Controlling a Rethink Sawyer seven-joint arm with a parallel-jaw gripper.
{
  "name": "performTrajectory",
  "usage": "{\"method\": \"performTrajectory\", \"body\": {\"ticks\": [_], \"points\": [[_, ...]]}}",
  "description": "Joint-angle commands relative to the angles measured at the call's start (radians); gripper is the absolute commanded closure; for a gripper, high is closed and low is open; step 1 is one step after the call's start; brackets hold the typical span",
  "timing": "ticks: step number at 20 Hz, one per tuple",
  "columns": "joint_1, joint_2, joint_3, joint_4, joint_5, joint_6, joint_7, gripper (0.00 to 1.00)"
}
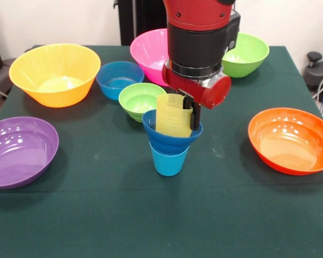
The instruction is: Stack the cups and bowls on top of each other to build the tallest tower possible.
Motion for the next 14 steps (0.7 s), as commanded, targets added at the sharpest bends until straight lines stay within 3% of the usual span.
{"method": "performTrajectory", "body": {"ticks": [1,14], "points": [[-0.022,0.053,0.070,-0.043,-0.060,0.098,-0.227,1.00],[-0.045,0.036,0.078,0.006,-0.054,0.103,-0.240,1.00]]}}
